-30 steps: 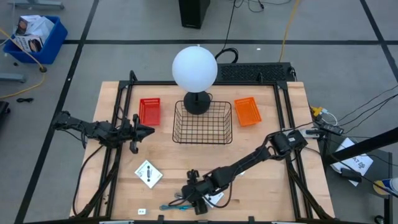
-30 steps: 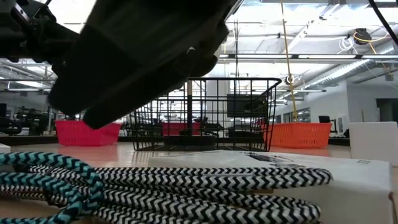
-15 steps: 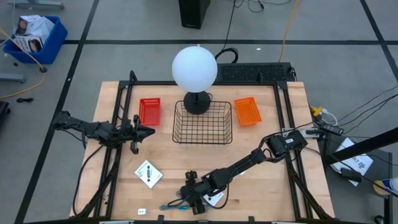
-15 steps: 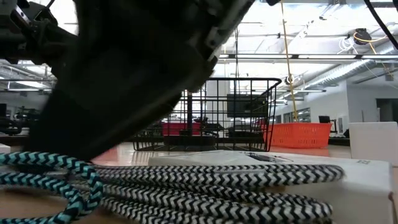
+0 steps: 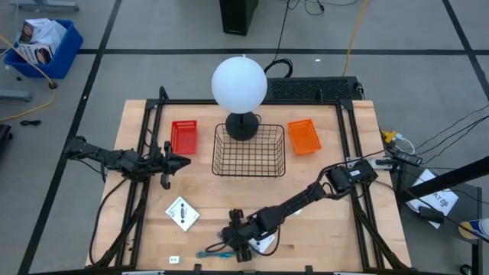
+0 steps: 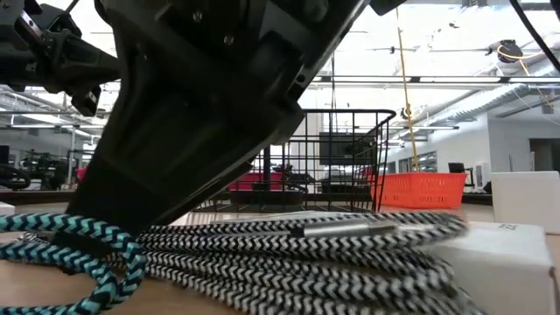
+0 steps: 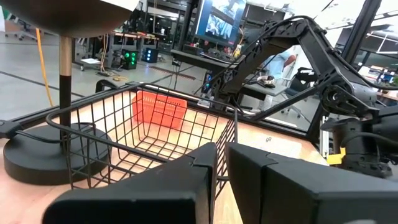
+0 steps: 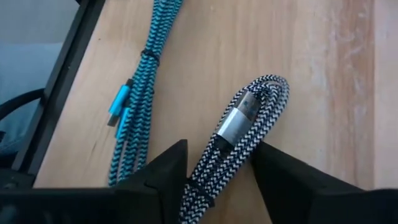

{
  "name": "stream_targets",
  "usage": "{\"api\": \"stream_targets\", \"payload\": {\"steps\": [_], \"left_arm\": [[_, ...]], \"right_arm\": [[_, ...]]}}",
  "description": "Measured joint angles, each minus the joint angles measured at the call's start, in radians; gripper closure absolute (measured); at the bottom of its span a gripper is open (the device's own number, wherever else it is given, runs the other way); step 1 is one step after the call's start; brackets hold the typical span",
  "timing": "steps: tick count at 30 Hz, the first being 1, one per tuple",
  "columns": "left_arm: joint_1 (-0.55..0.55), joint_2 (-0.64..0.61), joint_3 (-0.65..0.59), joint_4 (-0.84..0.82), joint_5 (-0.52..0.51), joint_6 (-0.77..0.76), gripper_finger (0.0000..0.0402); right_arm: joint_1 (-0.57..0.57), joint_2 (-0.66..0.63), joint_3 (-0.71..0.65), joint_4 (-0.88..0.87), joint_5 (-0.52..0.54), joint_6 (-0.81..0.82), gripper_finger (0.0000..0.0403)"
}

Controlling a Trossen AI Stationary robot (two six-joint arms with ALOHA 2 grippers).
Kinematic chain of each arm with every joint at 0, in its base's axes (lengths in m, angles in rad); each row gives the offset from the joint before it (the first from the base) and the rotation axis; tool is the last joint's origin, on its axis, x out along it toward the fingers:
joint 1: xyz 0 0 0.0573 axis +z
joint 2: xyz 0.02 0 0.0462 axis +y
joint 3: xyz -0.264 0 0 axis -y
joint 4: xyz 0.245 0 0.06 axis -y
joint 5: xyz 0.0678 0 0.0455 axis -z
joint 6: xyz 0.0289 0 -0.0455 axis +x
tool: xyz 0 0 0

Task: Pick and place items into bin
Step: Put the white black USB cable into the red bin

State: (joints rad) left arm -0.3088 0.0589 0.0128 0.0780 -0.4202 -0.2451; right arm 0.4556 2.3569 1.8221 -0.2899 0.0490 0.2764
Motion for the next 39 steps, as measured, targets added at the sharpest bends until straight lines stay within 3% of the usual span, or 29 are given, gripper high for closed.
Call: {"api": "stream_targets", "payload": {"steps": [9, 12, 19, 25, 33, 39], "left_arm": [[0.000, 0.000, 0.000, 0.002, 0.000, 0.000, 0.0360], [0.000, 0.000, 0.000, 0.006, 0.000, 0.001, 0.0360], [0.000, 0.000, 0.000, 0.036, 0.005, 0.003, 0.0360], [0.000, 0.000, 0.000, 0.037, 0.010, -0.020, 0.0360], [-0.001, 0.000, 0.000, 0.038, 0.094, -0.204, 0.0360], [-0.008, 0.000, 0.000, 0.099, 0.197, -0.187, 0.0358]], "right_arm": [[-0.020, 0.000, 0.000, 0.004, -0.026, -0.011, 0.0369], [-0.030, 0.000, 0.000, 0.024, -0.028, -0.015, 0.0391], [-0.058, -0.006, 0.000, 0.091, -0.028, -0.004, 0.0374], [-0.074, -0.036, -0.001, 0.147, -0.024, -0.053, 0.0390], [-0.091, -0.137, 0.000, 0.147, 0.059, -0.119, 0.0386], [-0.088, -0.214, 0.000, 0.144, 0.078, -0.163, 0.0386]]}}
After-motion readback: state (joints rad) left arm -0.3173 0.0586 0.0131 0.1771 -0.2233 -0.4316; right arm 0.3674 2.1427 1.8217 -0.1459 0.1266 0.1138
